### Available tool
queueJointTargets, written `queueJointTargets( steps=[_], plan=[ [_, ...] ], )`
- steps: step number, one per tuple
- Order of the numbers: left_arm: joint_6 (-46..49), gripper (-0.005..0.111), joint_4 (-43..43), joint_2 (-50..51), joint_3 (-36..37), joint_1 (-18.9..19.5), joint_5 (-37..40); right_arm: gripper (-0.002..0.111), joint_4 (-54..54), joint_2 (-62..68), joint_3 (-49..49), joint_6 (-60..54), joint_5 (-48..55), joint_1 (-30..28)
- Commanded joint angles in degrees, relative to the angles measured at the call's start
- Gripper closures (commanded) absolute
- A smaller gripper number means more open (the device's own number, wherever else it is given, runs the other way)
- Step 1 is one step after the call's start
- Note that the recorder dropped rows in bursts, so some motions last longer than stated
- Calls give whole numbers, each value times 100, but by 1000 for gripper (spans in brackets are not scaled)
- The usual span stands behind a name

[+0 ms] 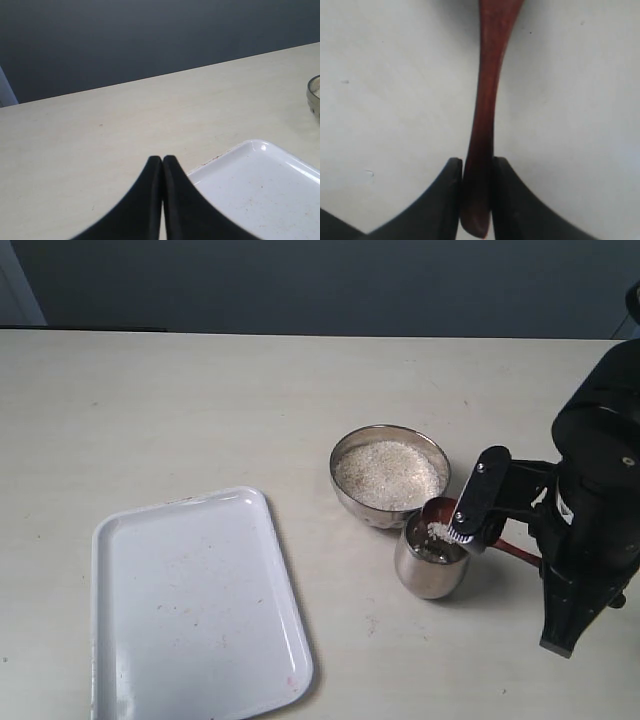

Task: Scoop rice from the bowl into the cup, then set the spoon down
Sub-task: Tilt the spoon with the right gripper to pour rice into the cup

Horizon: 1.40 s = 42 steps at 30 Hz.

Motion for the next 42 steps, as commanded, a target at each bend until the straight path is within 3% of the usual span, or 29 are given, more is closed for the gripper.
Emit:
queueJointTargets(
  steps=[1, 25, 42],
  plan=[
    [-27, 106, 10, -25, -14, -26, -83, 109, -203, -48, 11, 123, -115, 10],
    [-27, 106, 10, -25, -14, -26, -83, 109, -829, -48, 11, 1024, 86, 736],
    [-27, 106, 10, -25, -14, -26, -83, 109, -958, -48, 11, 1280, 314, 736]
  ],
)
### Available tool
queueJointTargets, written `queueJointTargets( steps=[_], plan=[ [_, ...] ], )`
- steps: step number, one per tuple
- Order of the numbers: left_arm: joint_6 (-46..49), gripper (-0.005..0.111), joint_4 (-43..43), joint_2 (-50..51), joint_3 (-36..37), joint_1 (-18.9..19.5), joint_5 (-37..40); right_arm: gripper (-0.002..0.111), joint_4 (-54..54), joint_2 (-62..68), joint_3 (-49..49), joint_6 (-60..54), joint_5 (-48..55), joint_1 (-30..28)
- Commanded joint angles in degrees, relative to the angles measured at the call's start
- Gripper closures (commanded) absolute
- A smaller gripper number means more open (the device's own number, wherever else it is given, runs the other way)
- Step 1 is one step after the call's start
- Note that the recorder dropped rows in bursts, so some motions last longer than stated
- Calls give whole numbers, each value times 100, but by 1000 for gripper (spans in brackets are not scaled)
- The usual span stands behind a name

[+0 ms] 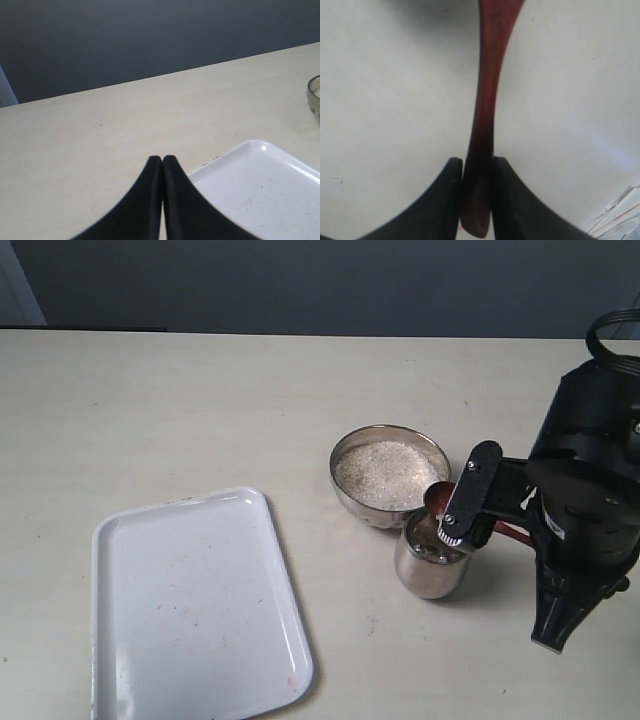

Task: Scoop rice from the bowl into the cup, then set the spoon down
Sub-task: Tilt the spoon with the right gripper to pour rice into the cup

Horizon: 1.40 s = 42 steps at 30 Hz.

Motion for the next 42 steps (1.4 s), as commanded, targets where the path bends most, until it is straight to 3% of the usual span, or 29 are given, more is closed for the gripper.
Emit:
queueJointTargets(
  steps=[1, 12, 42],
  plan=[
    [-27, 106, 10, -25, -14, -26, -83, 109, -30, -48, 3, 32, 51, 28],
    [-27, 106, 10, -25, -14, -26, -83, 109, -76, -58, 3, 18, 89, 28],
    [-27, 106, 10, -25, -14, -26, -83, 109, -677, -190, 283, 799, 306, 767]
  ],
)
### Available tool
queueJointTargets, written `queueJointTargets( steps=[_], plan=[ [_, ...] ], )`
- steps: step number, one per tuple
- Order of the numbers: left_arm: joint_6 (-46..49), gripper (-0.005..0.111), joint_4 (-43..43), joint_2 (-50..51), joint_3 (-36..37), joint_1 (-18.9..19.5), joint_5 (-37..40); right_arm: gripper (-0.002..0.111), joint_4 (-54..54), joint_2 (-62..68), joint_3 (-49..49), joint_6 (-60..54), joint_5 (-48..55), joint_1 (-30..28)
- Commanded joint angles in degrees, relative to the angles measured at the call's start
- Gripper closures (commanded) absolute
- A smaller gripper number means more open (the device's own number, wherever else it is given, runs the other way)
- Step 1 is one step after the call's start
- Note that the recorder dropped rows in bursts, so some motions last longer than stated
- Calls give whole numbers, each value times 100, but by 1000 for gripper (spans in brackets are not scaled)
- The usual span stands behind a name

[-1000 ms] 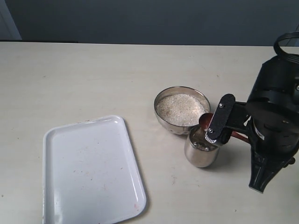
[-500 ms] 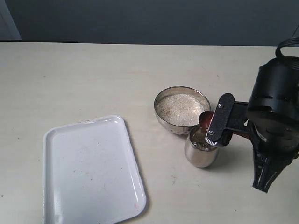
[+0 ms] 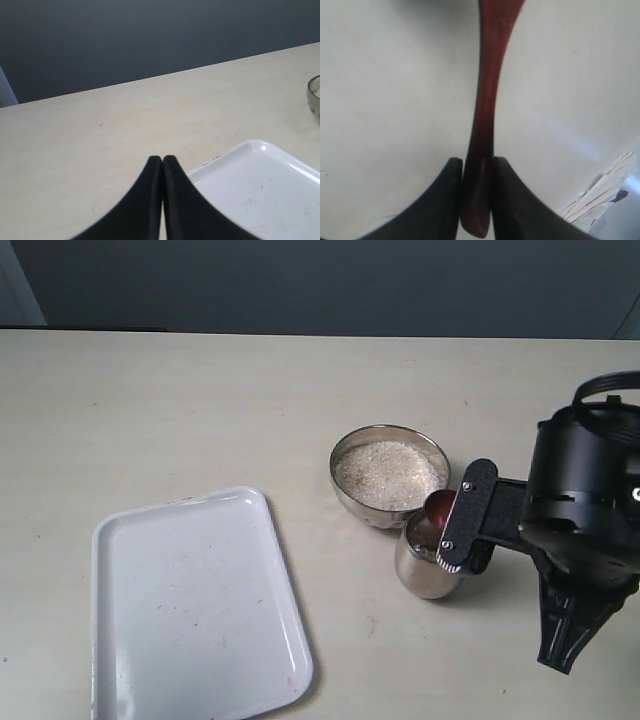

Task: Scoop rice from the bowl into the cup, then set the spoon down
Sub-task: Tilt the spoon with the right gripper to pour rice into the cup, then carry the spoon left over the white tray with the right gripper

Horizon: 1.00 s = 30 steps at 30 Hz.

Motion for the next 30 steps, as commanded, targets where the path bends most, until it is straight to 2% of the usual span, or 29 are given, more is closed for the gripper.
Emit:
queueJointTargets(
  steps=[1, 7, 16, 23, 30],
  plan=[
    [-27, 106, 10, -25, -14, -26, -83, 109, -130, -63, 31, 87, 17, 42],
    [-27, 106, 10, -25, -14, -26, -83, 109, 173, -134, -340, 52, 174, 42],
    [-27, 106, 10, -25, -14, -26, -83, 109, 2097, -236, -1385, -800, 174, 42],
    [-27, 106, 10, -25, -14, -26, -83, 109, 2485, 475, -1759, -869, -85, 460],
    [-27, 106, 10, -25, -14, -26, -83, 109, 3033, 1397, -2699, -997, -832, 751]
  ],
)
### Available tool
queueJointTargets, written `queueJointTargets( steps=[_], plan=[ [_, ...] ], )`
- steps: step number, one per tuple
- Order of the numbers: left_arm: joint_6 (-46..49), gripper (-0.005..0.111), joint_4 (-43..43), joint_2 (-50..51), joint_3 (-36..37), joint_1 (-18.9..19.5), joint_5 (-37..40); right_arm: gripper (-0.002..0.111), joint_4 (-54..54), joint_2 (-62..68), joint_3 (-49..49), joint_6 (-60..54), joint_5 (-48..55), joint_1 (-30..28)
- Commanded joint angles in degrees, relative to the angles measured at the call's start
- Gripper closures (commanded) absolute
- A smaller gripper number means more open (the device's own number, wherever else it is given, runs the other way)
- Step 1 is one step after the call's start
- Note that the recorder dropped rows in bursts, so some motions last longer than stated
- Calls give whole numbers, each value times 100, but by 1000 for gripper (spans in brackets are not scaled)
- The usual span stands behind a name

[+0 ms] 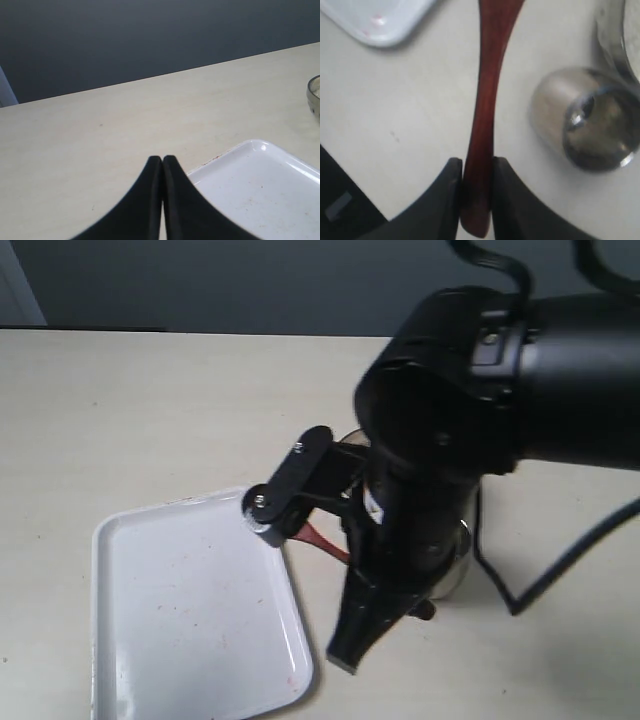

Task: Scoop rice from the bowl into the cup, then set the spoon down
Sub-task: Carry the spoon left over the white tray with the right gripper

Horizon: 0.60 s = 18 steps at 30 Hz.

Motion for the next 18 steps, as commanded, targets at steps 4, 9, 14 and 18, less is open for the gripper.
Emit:
queueJointTargets(
  steps=[4, 9, 14, 18],
  plan=[
    [-27, 106, 10, -25, -14, -26, -83, 109, 905, 748, -914, -122, -1384, 162],
    [-27, 106, 10, -25, -14, -26, -83, 109, 1244, 1587, -1164, -122, -1727, 162],
    [-27, 106, 10, -25, -14, -26, -83, 109, 1740, 1911, -1164, -122, -1892, 162],
    [-27, 106, 10, -25, -14, -26, -83, 109, 1889, 1911, -1164, -122, -1984, 151]
  ],
)
